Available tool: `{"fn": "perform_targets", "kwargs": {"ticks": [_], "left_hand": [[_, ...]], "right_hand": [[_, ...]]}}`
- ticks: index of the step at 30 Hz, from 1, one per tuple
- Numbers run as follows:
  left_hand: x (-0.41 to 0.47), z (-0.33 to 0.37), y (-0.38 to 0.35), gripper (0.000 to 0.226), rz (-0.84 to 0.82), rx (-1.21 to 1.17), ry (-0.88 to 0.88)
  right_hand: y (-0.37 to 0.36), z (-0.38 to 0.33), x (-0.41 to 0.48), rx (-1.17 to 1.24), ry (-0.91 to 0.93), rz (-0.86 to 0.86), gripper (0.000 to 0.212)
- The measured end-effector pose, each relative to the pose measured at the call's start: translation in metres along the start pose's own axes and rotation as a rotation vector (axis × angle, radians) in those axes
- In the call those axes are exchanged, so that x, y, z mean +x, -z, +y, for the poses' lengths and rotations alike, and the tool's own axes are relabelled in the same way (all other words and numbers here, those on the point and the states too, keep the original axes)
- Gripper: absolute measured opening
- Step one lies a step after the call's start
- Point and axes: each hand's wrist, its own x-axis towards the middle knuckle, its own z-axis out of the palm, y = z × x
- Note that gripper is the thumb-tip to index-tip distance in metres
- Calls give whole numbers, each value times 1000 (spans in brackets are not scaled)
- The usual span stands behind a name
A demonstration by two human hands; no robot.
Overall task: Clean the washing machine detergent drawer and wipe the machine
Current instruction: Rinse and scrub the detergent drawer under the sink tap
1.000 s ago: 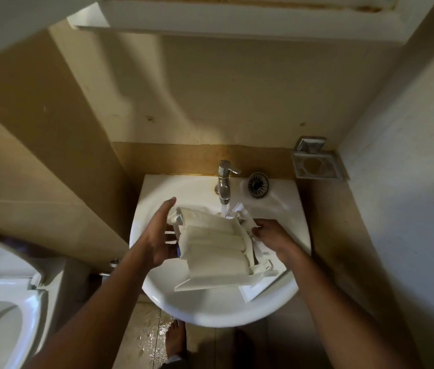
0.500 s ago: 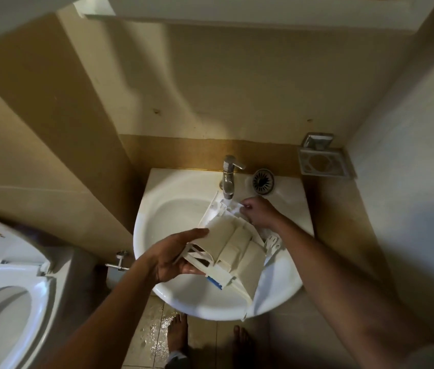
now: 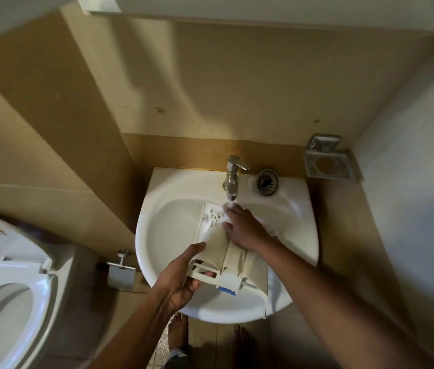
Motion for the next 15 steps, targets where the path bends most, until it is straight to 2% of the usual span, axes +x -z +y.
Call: {"fn": "perform_targets", "kwargs": {"ticks": [3, 7, 9, 11, 13, 15], "left_hand": [[-2, -1, 7, 37, 39, -75, -36], [-2, 4, 15, 42, 38, -164, -102], [-2, 6, 16, 43, 23, -178, -124], [-2, 6, 17, 43, 21, -203, -140], [-4, 4, 17, 43, 23, -231, -157], [-5, -2, 15, 45, 30, -244, -174]], "right_hand": [[1, -4, -1, 87, 54, -43, 47], [8, 2, -13, 124, -39, 205, 39], [7, 6, -24, 76, -119, 275, 39], [3, 7, -37, 141, -245, 334, 40], [-3, 7, -46, 461, -466, 332, 48], [-7, 1, -51, 917, -611, 158, 57]]}}
